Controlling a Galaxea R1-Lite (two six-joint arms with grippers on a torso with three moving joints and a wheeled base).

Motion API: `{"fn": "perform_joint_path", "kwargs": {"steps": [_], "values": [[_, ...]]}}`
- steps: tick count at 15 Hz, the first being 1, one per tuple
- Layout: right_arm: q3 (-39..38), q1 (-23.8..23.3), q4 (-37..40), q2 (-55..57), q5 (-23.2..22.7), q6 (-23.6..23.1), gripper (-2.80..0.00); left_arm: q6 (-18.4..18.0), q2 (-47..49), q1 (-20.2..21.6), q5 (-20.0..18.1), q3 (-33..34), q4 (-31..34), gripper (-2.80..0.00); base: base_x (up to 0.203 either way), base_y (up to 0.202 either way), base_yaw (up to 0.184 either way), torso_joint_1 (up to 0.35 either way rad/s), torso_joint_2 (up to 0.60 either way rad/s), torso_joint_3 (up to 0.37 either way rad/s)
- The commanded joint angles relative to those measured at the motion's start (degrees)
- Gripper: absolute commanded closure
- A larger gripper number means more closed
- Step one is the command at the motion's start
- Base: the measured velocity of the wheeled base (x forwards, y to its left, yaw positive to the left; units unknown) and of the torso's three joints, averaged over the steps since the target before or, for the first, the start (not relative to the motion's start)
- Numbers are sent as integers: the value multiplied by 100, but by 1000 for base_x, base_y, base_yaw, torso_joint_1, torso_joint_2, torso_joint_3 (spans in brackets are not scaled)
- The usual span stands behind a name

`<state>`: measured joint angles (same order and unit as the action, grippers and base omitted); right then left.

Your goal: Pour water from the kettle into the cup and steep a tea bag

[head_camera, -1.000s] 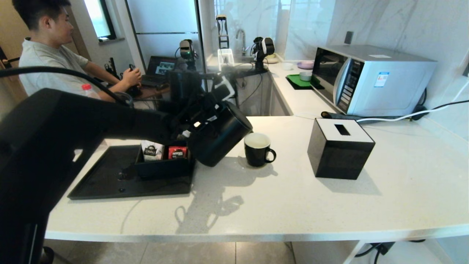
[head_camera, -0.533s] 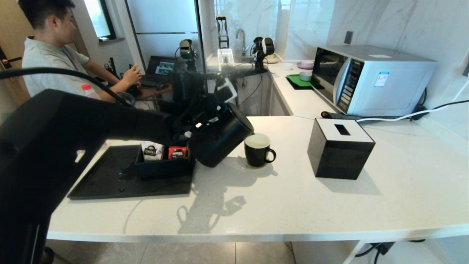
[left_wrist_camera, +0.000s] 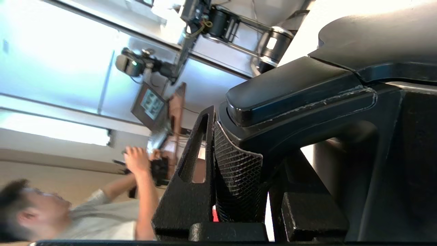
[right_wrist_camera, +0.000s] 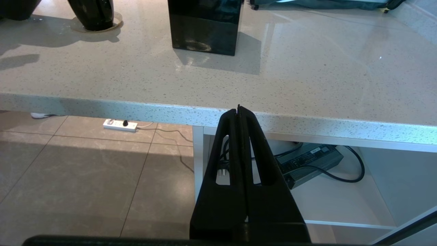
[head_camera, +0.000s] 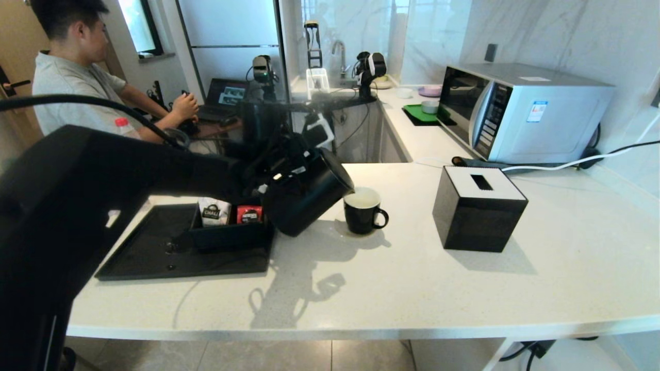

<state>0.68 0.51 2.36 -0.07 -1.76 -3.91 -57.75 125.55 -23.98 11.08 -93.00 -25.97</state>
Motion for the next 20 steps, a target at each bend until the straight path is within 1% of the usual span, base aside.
{"fn": "perform_joint_path", "kwargs": {"steps": [1, 2, 6, 8, 15, 17, 20], "values": [[2, 2, 2, 7, 0, -5, 0, -70, -10, 7, -8, -69, -31, 0, 0, 0, 0, 0, 0, 0], [2, 2, 2, 7, 0, -5, 0, -83, -4, 16, -93, -78, -31, 0, 0, 0, 0, 0, 0, 0], [2, 2, 2, 7, 0, -5, 0, -188, -4, 25, -120, -117, -28, 0, 0, 0, 0, 0, 0, 0], [2, 2, 2, 7, 0, -5, 0, -306, 24, 25, -131, -202, -24, 0, 0, 0, 0, 0, 0, 0], [2, 2, 2, 7, 0, -5, 0, -346, 48, 16, -194, -324, 65, 0, 0, 0, 0, 0, 0, 0], [2, 2, 2, 7, 0, -5, 0, -466, 48, 16, -194, -333, 65, 0, 0, 0, 0, 0, 0, 0], [2, 2, 2, 7, 0, -5, 0, -474, 48, 16, -203, -368, 65, 0, 0, 0, 0, 0, 0, 0]]}}
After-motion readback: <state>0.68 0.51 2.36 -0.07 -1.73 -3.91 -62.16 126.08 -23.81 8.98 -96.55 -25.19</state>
